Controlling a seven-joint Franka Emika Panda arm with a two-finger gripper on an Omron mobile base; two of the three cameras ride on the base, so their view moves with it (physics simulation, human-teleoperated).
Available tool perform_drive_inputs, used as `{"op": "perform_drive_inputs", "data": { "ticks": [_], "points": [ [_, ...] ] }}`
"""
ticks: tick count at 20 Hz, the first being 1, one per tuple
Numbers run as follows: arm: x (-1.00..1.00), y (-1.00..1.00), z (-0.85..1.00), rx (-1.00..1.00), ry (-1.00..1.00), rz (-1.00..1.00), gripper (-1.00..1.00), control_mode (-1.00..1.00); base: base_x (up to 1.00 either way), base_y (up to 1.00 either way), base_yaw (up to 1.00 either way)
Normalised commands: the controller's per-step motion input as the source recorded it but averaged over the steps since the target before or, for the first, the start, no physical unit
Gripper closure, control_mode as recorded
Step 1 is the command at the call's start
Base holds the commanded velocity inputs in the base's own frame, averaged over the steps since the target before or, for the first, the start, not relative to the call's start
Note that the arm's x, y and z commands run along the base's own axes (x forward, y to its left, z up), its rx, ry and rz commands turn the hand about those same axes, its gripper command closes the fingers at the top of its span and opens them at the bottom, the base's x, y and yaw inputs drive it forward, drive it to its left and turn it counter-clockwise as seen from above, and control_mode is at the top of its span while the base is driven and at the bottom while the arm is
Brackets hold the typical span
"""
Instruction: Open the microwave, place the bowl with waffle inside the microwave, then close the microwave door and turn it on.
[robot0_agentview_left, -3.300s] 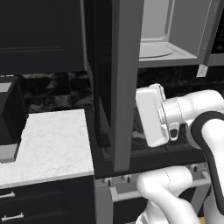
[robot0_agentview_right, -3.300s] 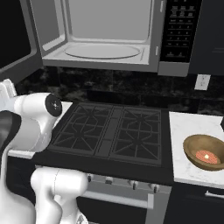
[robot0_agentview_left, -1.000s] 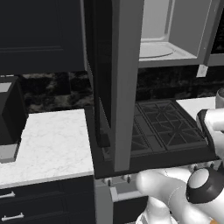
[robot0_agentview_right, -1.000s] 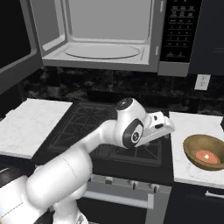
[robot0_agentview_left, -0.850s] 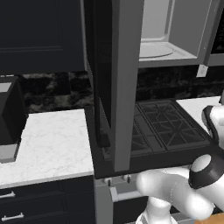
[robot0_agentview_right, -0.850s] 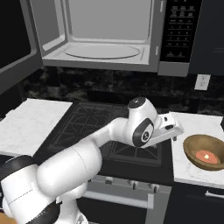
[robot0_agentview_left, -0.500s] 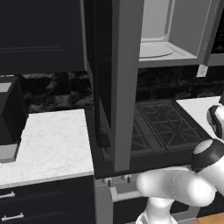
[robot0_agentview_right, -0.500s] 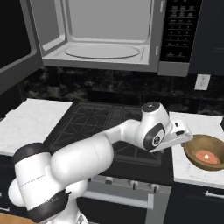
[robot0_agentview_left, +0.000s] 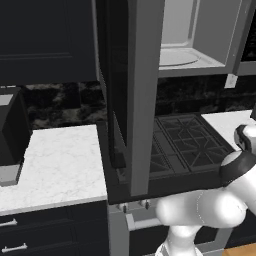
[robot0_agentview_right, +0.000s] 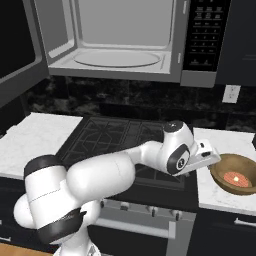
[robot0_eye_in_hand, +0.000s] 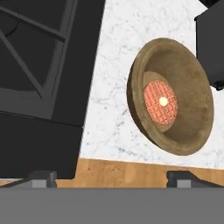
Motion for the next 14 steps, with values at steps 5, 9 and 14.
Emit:
{"op": "perform_drive_inputs", "data": {
  "ticks": [5,9,14],
  "points": [
    [0.46,-0.03,-0.27,-0.06,0.00,-0.01,-1.00,-1.00,0.00,0.00,0.00],
    [0.33,-0.26,-0.18,-0.06,0.00,0.00,-1.00,-1.00,0.00,0.00,0.00],
    [0.26,-0.36,-0.17,-0.07,0.00,-0.01,-1.00,-1.00,0.00,0.00,0.00]
  ]
}}
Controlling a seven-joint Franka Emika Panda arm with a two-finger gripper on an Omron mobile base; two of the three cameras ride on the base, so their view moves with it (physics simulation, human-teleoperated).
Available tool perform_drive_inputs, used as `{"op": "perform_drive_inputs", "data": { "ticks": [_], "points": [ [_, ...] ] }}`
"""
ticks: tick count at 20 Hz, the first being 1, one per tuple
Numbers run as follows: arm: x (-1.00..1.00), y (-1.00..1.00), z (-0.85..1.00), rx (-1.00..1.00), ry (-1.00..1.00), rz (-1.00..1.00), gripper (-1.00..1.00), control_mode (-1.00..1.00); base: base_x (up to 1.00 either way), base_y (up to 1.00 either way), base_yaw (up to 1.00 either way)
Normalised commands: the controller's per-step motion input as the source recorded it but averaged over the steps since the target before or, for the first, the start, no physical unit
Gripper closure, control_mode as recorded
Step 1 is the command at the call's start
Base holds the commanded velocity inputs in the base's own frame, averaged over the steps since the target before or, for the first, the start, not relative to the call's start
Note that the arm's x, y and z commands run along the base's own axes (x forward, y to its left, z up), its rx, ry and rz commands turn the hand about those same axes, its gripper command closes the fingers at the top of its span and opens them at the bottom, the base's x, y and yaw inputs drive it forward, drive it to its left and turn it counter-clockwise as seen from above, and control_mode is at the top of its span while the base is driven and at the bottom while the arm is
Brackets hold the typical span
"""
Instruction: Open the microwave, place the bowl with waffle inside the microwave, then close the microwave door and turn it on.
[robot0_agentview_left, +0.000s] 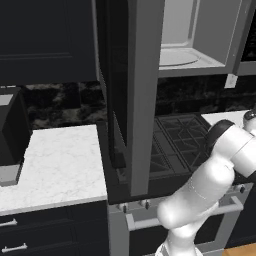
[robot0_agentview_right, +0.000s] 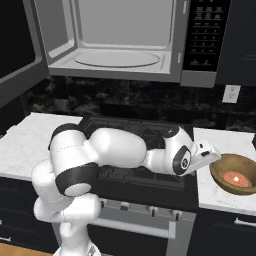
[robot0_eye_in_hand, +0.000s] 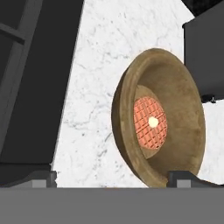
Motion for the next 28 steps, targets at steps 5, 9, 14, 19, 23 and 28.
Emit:
{"op": "perform_drive_inputs", "data": {
  "ticks": [5,9,14,19,23,28],
  "points": [
    [0.26,-0.30,-0.18,-0.06,0.00,-0.01,-1.00,-1.00,0.00,0.00,0.00],
    [0.23,-0.27,-0.19,-0.02,0.00,0.00,-1.00,-1.00,0.00,0.00,0.00],
    [0.28,-0.38,-0.12,-0.02,0.03,0.00,-1.00,-1.00,0.00,0.00,0.00],
    [0.17,-0.50,0.15,0.00,0.04,0.00,-1.00,-1.00,0.00,0.00,0.00],
    [0.01,-0.35,0.44,0.00,0.03,0.01,-1.00,-1.00,0.00,0.00,0.00],
    [0.12,-0.29,0.07,0.00,0.14,0.00,-1.00,-1.00,0.00,0.00,0.00]
  ]
}}
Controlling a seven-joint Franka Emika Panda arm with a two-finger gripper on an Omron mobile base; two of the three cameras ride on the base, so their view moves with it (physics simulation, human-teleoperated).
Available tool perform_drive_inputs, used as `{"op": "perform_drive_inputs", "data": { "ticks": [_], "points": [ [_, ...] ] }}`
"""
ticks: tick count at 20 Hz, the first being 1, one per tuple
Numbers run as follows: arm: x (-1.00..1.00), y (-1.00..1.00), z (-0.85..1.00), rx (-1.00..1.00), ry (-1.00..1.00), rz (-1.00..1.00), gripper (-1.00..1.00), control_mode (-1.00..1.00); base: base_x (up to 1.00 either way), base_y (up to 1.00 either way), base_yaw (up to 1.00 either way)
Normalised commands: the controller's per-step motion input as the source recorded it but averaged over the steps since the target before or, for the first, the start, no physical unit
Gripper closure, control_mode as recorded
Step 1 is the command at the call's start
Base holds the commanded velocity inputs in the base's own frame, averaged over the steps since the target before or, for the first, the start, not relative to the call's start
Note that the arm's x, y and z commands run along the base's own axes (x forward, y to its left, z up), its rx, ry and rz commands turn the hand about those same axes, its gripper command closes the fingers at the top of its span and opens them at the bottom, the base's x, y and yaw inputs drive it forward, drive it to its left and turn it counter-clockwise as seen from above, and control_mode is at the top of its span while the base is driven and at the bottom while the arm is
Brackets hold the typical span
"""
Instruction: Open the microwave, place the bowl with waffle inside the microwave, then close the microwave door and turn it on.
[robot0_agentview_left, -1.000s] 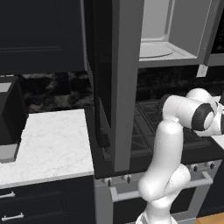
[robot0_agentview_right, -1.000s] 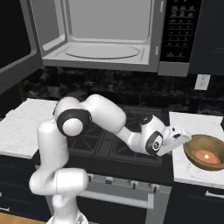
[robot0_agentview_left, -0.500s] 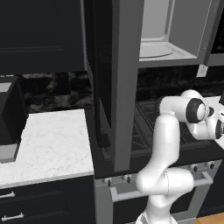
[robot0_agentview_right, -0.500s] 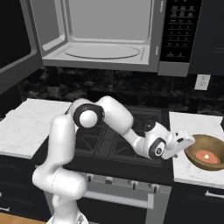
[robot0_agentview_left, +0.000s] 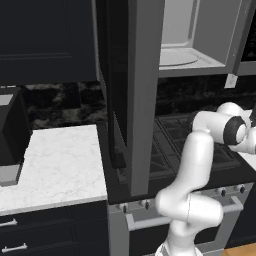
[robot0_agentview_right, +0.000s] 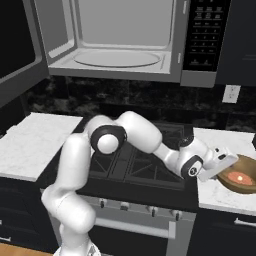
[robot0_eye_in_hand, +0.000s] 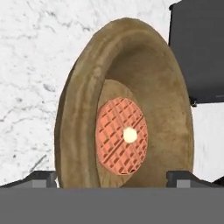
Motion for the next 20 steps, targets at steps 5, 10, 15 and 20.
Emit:
{"op": "perform_drive_inputs", "data": {
  "ticks": [5,10,15,20],
  "points": [
    [0.04,-0.05,-0.16,0.00,0.17,0.00,-1.00,-1.00,0.00,0.00,0.00],
    [0.01,0.00,-0.23,0.00,0.09,0.03,-1.00,-1.00,0.00,0.00,0.00],
    [0.06,0.06,-0.13,0.00,0.01,0.12,-1.00,-1.00,0.00,0.00,0.00],
    [0.11,0.06,0.00,0.00,0.00,0.09,-1.00,-1.00,0.00,0.00,0.00]
  ]
}}
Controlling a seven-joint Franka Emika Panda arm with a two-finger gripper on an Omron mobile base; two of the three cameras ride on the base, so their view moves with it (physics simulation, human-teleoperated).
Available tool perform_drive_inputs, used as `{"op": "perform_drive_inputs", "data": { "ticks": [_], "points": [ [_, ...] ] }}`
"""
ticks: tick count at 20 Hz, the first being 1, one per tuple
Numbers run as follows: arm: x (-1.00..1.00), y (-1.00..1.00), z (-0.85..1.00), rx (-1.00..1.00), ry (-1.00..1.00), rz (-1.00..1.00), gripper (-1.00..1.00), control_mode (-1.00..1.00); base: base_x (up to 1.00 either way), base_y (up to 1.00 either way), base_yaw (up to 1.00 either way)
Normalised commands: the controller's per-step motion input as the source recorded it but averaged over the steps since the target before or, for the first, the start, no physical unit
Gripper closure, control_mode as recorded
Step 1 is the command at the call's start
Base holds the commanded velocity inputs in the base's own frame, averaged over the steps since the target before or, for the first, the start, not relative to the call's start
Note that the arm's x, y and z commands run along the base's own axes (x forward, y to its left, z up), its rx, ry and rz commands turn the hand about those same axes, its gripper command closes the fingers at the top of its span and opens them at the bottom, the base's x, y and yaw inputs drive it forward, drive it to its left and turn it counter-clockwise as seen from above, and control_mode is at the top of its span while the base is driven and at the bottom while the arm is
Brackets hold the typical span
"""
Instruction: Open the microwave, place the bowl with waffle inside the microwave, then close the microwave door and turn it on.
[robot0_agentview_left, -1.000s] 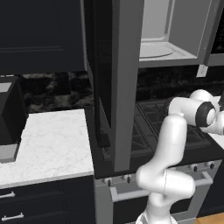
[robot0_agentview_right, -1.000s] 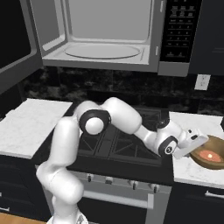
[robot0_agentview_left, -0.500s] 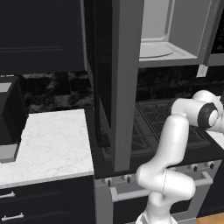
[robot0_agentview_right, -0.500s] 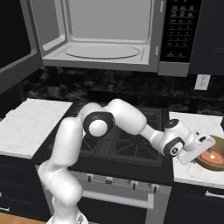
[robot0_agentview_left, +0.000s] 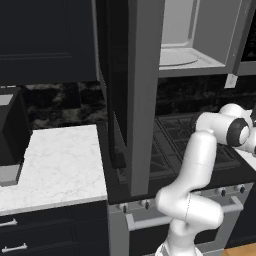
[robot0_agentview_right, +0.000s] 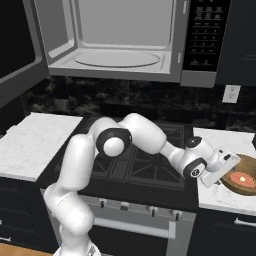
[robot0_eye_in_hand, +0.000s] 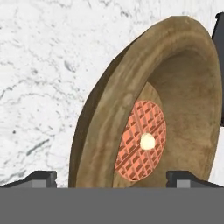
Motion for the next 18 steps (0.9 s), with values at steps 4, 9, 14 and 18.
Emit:
{"op": "perform_drive_inputs", "data": {
  "ticks": [4,9,14,18],
  "points": [
    [0.01,0.00,0.00,0.00,0.00,0.02,-1.00,-1.00,0.00,0.00,0.00],
    [0.00,0.00,0.00,0.00,0.00,0.02,-1.00,-1.00,0.00,0.00,0.00],
    [0.05,0.00,-0.16,0.02,0.00,0.05,1.00,-1.00,0.00,0.00,0.00],
    [0.01,0.00,-0.13,0.01,0.00,0.04,1.00,-1.00,0.00,0.00,0.00]
  ]
}}
